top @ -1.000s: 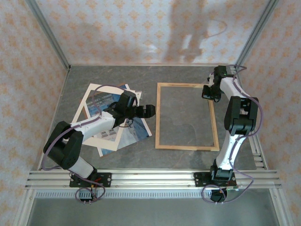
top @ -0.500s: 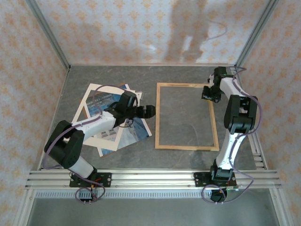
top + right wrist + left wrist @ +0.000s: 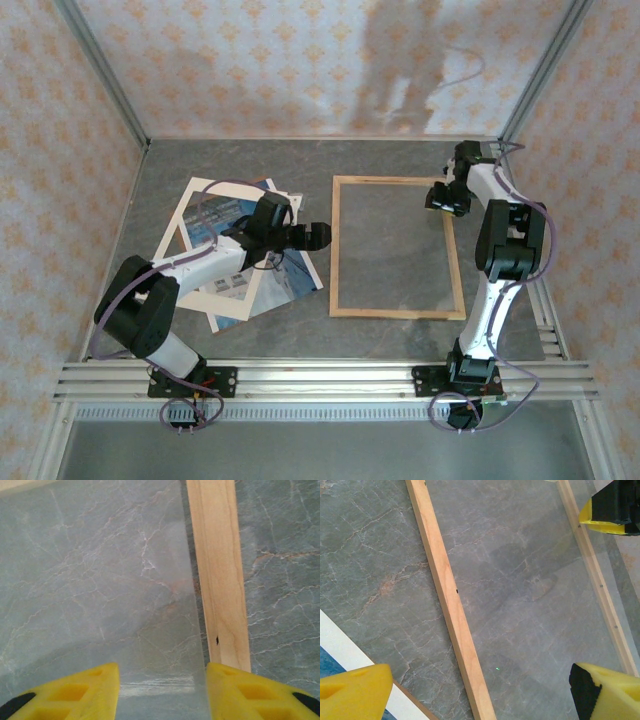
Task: Put the photo into the frame
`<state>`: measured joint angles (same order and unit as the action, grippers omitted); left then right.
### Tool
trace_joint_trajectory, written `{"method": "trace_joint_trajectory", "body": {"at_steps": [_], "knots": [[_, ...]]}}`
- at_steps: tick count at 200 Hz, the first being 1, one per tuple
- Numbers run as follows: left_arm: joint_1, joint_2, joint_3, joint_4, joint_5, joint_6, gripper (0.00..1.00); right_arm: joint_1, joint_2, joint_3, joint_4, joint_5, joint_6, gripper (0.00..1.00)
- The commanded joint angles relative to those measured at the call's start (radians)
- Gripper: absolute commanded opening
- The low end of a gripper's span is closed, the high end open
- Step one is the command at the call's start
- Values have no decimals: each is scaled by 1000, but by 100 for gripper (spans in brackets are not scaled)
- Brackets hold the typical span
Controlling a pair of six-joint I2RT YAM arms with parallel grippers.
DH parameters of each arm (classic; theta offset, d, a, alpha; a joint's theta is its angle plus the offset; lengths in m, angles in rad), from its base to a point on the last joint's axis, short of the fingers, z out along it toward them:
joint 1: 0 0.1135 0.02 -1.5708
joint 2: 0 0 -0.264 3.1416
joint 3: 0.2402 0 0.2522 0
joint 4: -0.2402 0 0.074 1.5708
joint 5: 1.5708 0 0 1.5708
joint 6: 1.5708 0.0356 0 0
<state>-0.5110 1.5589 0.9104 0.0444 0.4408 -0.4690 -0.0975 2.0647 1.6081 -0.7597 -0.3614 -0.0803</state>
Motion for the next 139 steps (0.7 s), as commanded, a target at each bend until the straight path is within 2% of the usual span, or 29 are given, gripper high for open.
{"method": "trace_joint_trajectory", "body": {"at_steps": [1, 46, 80, 105, 139], "knots": [[-10, -3, 25, -19, -17, 26, 92, -18, -4, 26, -13, 37, 26, 55], [-9, -9, 16, -26, -46, 29, 92, -19, -46, 9, 3, 59, 54, 63], [-6, -30, 10, -56, -116, 44, 93, 4, -133, -63, 56, 53, 99, 67], [12, -63, 6, -106, -206, 48, 93, 104, -237, -166, 116, 105, 141, 70], [80, -146, -41, -147, -295, 25, 94, 271, -382, -314, 193, 166, 195, 74]]}}
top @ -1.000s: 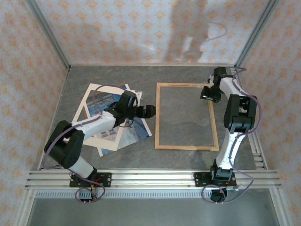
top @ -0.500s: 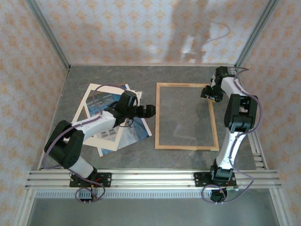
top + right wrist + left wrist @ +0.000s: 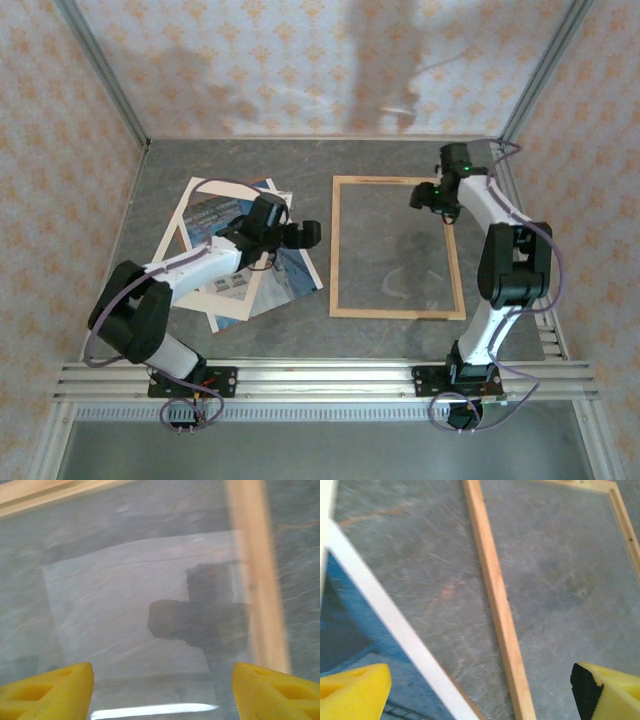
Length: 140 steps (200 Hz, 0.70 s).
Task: Put the photo into the frame
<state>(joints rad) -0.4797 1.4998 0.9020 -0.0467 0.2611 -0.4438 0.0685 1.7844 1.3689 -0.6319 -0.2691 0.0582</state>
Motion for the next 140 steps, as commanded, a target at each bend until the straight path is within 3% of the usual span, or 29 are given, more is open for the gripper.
{"method": "trace_joint_trajectory", "body": {"at_steps": [1, 23, 53, 87, 140], "knots": [[51, -92, -35, -57, -118, -1, 94, 108, -104, -78, 66, 75, 57, 74], [93, -161, -75, -74, -159, -15, 94, 169, -180, -167, 65, 96, 89, 78], [112, -240, -116, -111, -199, -23, 95, 146, -308, -306, -22, 185, 205, 88], [113, -262, -147, -101, -164, -55, 95, 137, -401, -413, -186, 262, 333, 99], [112, -247, -147, -83, -150, -59, 95, 123, -423, -552, -194, 143, 455, 100]]}}
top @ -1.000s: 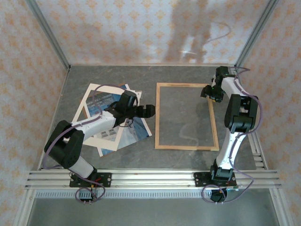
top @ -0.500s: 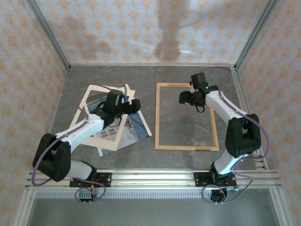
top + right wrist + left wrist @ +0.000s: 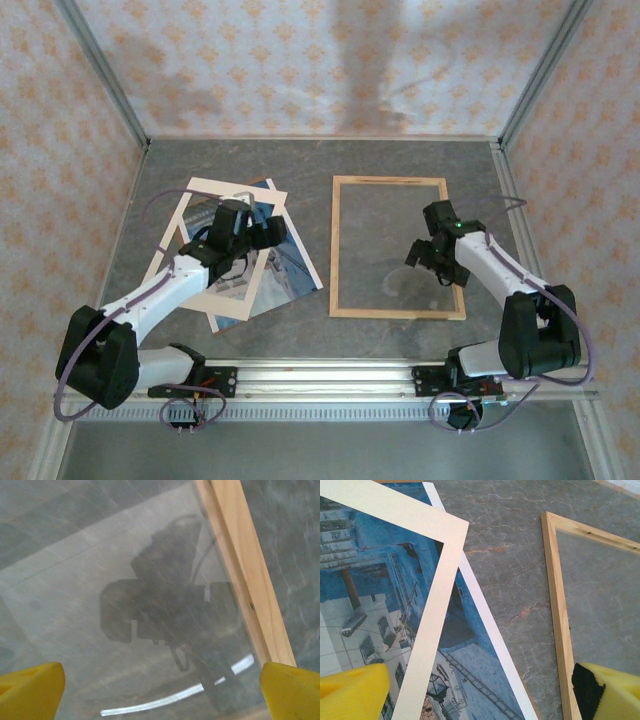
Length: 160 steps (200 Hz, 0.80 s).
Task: Put the photo into the frame
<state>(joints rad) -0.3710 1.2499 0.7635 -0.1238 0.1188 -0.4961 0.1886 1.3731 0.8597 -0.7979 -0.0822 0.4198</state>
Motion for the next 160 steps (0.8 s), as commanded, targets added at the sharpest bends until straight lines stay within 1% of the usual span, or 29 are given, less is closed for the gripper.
{"method": "trace_joint_trajectory", "body": {"at_steps": [1, 28, 46, 83, 123, 160], "knots": [[4, 4, -9, -6, -8, -6, 95, 4, -11, -45, -26, -47, 96, 100], [3, 21, 1, -2, -4, -8, 95, 27, -5, -80, 8, -120, 129, 98], [4, 36, 5, 3, 2, -12, 95, 34, 4, -106, 30, -142, 142, 97], [4, 52, 11, 5, 9, -14, 95, 34, 26, -137, 65, -133, 145, 97], [3, 55, 3, 9, 12, -17, 95, 32, 44, -110, 82, -91, 119, 97], [4, 50, -5, 10, 10, -14, 95, 31, 74, -89, 93, -84, 92, 97]]}}
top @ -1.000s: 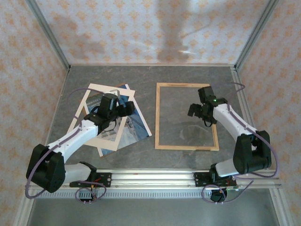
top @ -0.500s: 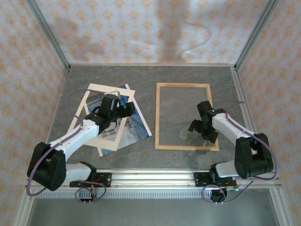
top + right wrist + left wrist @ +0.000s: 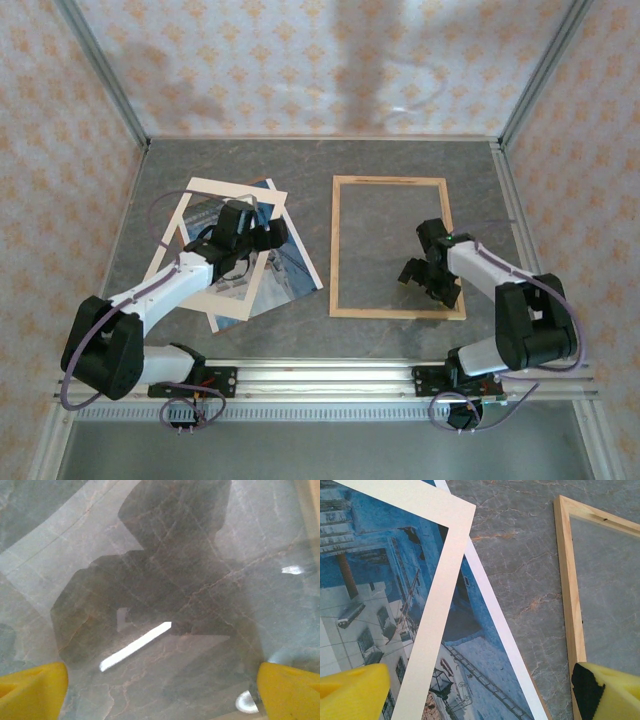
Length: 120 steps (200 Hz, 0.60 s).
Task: Put the photo into the frame
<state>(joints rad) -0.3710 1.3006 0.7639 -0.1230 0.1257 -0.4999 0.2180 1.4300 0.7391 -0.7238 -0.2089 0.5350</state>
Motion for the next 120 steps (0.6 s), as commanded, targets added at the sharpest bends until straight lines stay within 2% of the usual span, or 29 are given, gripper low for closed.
{"method": "trace_joint_trajectory", "body": {"at_steps": [1, 58, 120], "knots": [[4, 0, -5, 9, 3, -11, 95, 1, 18, 32, 18, 43, -25, 97], [4, -5, -6, 12, -4, -10, 95, -8, -98, 69, -110, 154, -79, 99], [3, 6, -3, 14, 4, -14, 95, 9, -110, 27, -163, 32, -12, 98]]}}
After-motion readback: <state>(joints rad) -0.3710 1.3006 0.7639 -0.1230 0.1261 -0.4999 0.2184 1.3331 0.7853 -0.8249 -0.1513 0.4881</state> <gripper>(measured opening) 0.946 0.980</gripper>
